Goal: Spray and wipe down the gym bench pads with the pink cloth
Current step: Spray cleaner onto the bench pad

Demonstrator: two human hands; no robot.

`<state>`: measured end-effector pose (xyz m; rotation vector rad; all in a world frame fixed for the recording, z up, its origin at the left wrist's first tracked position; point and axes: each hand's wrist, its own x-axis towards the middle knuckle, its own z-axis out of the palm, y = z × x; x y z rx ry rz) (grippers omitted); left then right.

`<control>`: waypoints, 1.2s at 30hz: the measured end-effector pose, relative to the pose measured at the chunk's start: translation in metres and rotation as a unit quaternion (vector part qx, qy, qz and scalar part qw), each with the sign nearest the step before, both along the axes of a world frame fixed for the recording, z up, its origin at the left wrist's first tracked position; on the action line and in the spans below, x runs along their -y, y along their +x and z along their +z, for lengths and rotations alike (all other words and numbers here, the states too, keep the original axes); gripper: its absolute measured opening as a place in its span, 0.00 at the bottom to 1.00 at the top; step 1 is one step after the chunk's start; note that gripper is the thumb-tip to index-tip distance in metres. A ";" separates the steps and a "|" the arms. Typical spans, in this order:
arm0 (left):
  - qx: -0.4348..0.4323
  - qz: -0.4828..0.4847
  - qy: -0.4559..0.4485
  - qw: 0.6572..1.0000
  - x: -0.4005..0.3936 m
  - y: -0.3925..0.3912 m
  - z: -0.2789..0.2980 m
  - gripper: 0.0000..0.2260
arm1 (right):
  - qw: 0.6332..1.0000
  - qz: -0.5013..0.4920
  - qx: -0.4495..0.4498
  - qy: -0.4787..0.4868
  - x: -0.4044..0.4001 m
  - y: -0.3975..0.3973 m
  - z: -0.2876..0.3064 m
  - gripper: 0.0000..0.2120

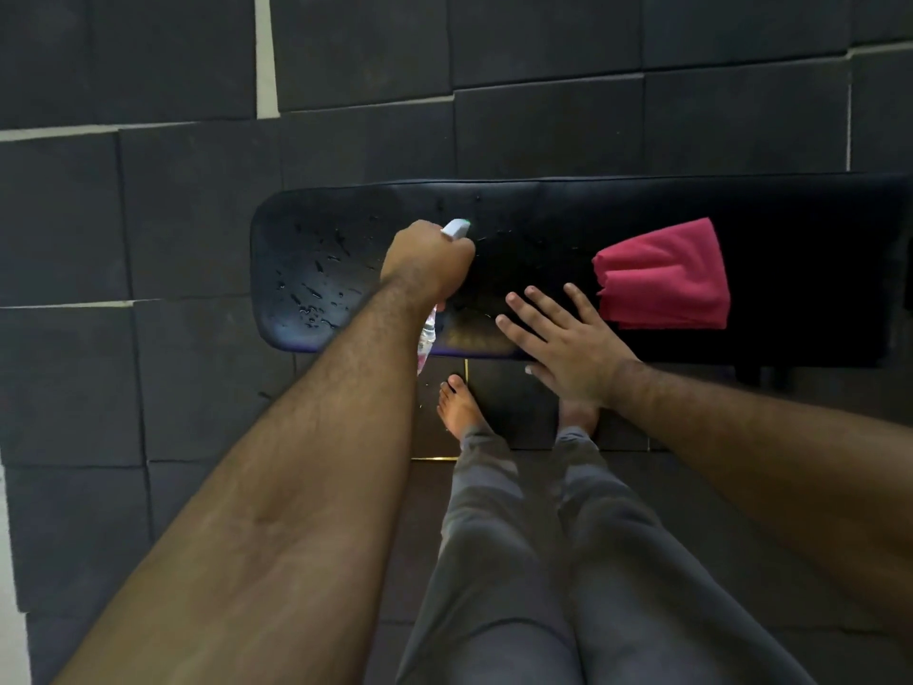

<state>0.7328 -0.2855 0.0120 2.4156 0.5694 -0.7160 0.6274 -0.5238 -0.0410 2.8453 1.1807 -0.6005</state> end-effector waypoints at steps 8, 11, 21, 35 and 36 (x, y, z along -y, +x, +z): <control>-0.012 -0.086 0.030 0.996 0.008 -0.092 -0.004 0.16 | 1.000 -0.019 0.012 0.009 0.020 -0.009 -0.003 0.38; -0.024 -0.095 0.029 0.995 0.016 -0.126 -0.006 0.17 | 1.000 -0.026 0.009 0.014 0.019 -0.013 -0.001 0.38; 0.018 -0.106 0.006 0.994 0.056 -0.061 -0.004 0.18 | 0.989 -0.099 0.085 0.068 0.051 0.003 0.020 0.27; 0.178 -0.075 -0.116 0.974 0.095 -0.034 0.025 0.15 | 0.941 -0.330 0.008 0.080 0.104 0.064 0.036 0.29; 0.224 -0.055 -0.158 0.960 0.099 -0.036 0.029 0.13 | 0.940 -0.332 0.008 0.084 0.107 0.065 0.037 0.24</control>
